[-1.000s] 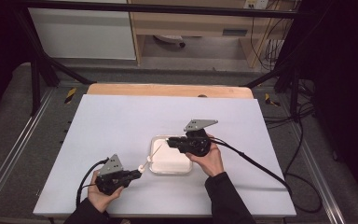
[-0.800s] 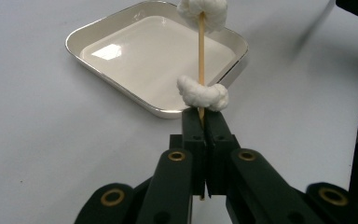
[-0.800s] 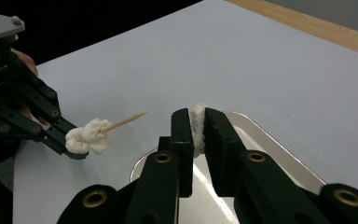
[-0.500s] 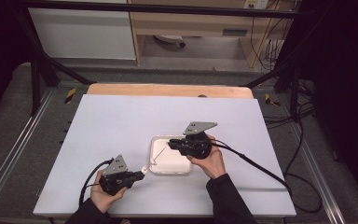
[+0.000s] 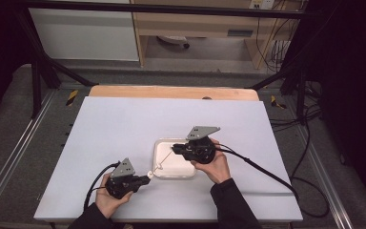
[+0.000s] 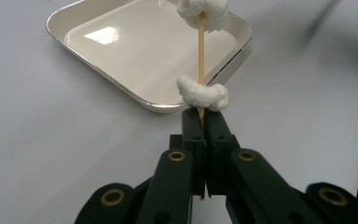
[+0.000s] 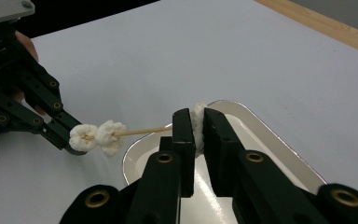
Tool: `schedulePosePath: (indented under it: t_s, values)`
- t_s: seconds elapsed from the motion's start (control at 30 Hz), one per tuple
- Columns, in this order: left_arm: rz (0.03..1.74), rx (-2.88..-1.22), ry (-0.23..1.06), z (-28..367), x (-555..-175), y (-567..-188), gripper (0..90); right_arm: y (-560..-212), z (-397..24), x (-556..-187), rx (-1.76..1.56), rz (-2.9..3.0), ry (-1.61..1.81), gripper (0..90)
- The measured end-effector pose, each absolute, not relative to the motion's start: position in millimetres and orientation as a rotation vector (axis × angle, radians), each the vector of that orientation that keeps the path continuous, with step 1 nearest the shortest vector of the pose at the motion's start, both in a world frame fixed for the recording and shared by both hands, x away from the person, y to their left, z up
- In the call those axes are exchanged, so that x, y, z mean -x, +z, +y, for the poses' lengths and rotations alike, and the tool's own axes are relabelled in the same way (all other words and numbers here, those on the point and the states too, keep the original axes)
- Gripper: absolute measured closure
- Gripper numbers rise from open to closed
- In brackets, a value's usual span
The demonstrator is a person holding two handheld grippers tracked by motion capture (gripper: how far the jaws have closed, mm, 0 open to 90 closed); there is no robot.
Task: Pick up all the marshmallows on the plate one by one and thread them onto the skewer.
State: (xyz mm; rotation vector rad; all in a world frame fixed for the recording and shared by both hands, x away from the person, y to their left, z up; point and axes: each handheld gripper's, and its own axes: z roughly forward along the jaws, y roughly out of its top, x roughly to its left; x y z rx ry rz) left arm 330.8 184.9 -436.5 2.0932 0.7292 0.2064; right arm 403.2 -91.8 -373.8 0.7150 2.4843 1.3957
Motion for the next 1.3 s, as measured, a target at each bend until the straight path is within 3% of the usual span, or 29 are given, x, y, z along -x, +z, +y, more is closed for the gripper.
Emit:
schedulePosePath:
  t_s: [1.3]
  values:
    - [0.833,-2.067,0.167,175.2,-331.6,-435.1,88.9,-375.2,-90.2,-399.9,-0.659,2.481,1.393,84.6]
